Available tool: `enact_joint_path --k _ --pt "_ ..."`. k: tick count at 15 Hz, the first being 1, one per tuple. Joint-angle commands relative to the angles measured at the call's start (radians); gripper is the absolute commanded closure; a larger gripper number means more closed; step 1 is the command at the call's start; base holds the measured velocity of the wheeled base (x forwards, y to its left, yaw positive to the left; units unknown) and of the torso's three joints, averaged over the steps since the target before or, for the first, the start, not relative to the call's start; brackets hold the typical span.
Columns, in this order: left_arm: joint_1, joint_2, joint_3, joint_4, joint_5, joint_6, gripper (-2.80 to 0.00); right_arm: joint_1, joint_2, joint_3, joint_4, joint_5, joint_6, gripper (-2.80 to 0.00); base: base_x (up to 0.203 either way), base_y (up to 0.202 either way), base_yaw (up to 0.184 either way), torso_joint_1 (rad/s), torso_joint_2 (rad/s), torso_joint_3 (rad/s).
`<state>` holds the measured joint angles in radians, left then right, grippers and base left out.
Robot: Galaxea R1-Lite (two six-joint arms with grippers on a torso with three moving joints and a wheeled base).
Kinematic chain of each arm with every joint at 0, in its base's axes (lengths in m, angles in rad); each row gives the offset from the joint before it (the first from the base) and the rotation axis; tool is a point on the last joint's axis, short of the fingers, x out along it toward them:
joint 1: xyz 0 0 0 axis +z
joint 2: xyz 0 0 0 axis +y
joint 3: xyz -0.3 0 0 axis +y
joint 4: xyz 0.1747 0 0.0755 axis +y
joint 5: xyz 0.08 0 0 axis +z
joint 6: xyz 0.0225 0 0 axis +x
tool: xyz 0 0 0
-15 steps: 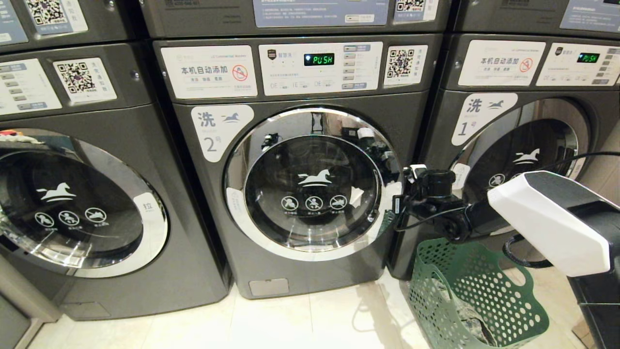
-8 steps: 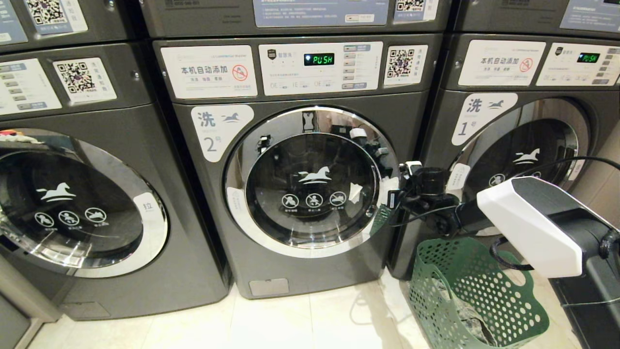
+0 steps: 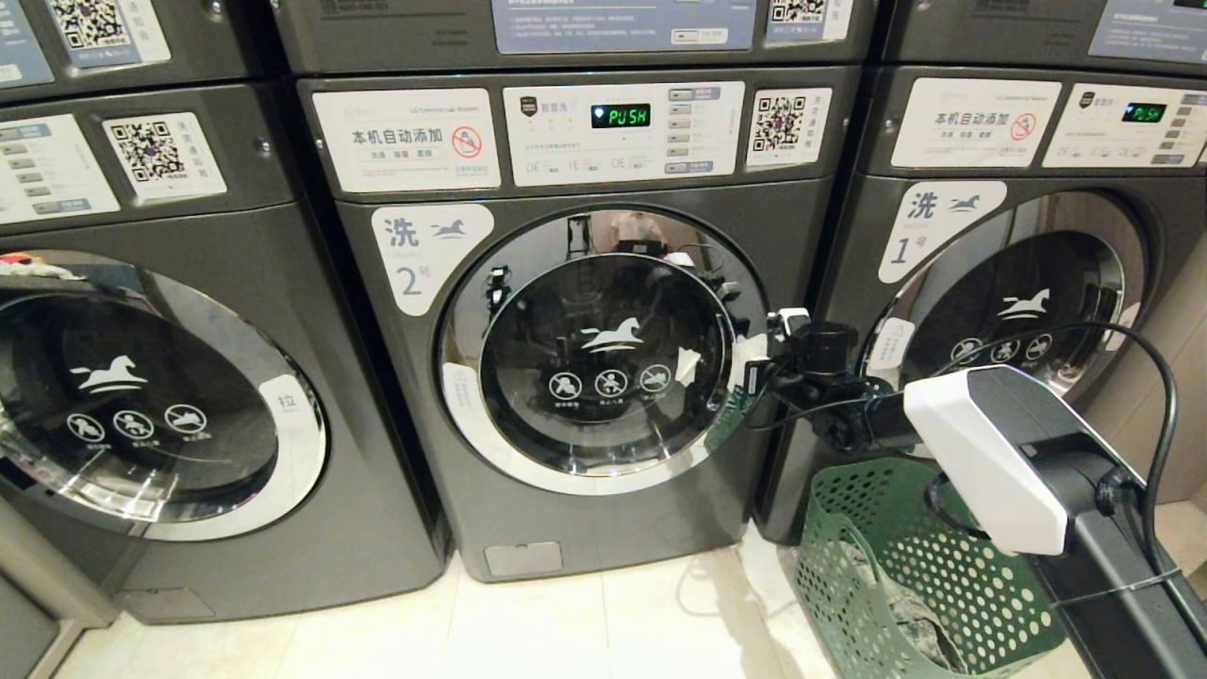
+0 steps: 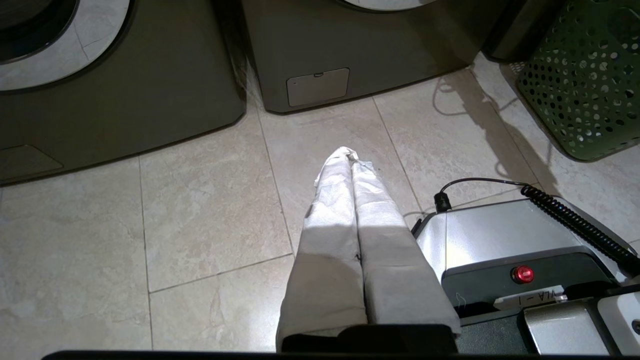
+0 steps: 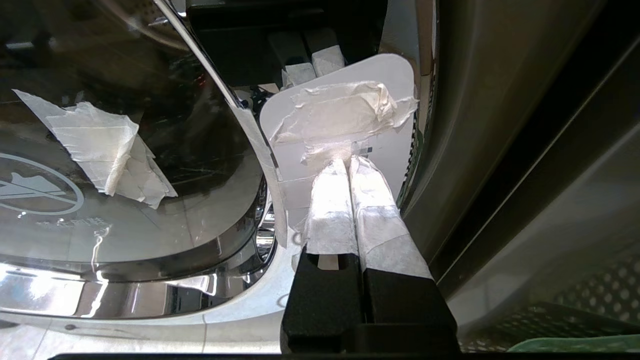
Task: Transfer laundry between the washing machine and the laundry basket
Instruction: Press the washing machine door tightly with the right hand
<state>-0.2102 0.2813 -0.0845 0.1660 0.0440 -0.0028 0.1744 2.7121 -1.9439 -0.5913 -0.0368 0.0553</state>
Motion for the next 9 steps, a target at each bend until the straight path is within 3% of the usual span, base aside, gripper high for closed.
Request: enact_joint_path --k 1,9 --pt "0.0 0.003 0.0 0.001 0.002 0.0 0.0 -0.01 0.051 -0.02 -0.005 -0.005 0.001 0.0 0.0 0.0 0.0 0.0 0.0 0.0" --pt "0.0 0.003 0.003 0.004 -0.007 -0.002 0.0 -0.029 0.07 -0.017 -0.096 -0.003 0.008 0.0 0.0 0.0 0.0 0.0 0.0 0.0"
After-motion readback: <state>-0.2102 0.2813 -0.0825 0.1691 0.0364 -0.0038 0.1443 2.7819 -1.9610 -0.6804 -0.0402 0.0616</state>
